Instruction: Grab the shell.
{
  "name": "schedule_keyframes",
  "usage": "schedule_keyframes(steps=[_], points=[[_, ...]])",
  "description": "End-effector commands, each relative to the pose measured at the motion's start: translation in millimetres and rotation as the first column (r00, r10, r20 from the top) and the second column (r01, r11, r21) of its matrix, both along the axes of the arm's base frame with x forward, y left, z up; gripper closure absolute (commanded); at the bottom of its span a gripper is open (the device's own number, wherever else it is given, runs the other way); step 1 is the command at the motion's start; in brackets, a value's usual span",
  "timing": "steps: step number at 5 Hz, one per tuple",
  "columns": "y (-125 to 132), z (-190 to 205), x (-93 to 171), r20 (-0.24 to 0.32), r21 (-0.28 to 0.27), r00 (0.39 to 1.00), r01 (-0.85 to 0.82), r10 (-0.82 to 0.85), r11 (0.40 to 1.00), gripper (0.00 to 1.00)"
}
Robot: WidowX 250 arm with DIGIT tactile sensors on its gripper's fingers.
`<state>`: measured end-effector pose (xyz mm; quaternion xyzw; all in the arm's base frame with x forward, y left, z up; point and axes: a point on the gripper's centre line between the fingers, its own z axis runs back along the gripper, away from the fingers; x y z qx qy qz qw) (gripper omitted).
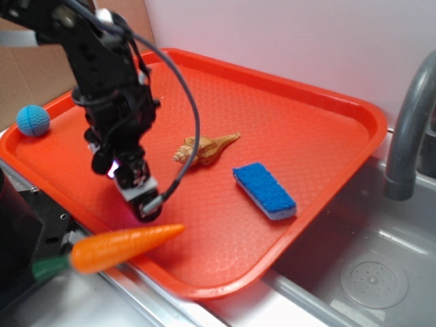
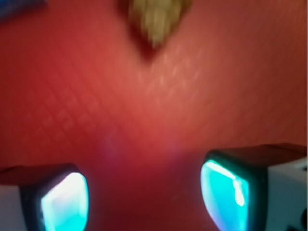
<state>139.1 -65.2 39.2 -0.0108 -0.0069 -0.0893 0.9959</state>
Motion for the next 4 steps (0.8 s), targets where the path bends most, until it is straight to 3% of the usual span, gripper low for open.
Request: schedule_keyframes(steps=[1,2,4], points=[[2.3,29.4,-6.9,0.052,-0.013,0.998,-0.035,0.035,0.999,0.00],[17.0,42.8,3.2,0.083,-0.026,0.993,-0.084,0.086,0.996,0.00],[25.6,15.5,38.8,0.051,-0.006,0.995,-0.086,0.086,0.996,0.00]])
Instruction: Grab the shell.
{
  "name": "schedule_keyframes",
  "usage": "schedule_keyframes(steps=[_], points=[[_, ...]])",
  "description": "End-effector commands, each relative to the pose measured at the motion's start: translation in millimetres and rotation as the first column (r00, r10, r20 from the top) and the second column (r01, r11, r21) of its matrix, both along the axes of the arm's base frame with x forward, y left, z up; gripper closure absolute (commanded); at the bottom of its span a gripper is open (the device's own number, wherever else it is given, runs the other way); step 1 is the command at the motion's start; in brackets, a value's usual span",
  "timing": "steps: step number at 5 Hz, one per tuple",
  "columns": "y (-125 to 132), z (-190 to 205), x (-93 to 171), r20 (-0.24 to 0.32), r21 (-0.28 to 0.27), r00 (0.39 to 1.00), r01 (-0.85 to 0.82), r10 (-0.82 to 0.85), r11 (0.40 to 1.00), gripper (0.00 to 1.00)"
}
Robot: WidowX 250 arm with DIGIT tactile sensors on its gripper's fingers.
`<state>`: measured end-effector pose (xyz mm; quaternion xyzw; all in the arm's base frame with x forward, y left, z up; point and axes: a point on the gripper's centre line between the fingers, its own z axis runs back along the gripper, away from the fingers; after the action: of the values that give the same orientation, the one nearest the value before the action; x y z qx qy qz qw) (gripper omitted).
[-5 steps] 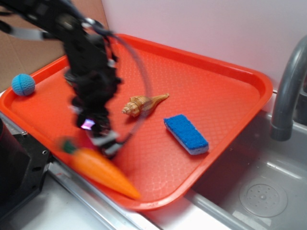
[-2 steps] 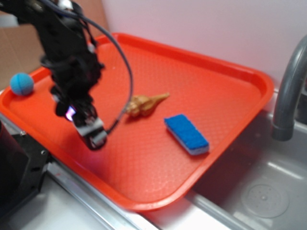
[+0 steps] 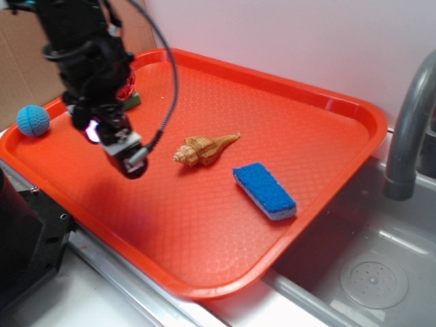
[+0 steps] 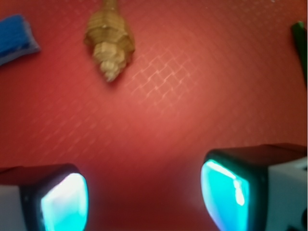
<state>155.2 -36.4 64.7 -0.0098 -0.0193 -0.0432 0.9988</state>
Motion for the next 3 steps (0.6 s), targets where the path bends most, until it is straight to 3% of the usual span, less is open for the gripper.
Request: schedule_keyframes(steps=[1,2,3], points=[[-11.0,-27.3,41.5,0.031,-0.022,0.998,0.049,-0.048,0.999,0.00],[-21.2,-41.4,54.9,0.033,-0.023,0.995,0.090,-0.089,0.996,0.00],[-24.4,-55.9,66.6,-0.010,-0.004,0.996,0.088,-0.088,0.996,0.00]])
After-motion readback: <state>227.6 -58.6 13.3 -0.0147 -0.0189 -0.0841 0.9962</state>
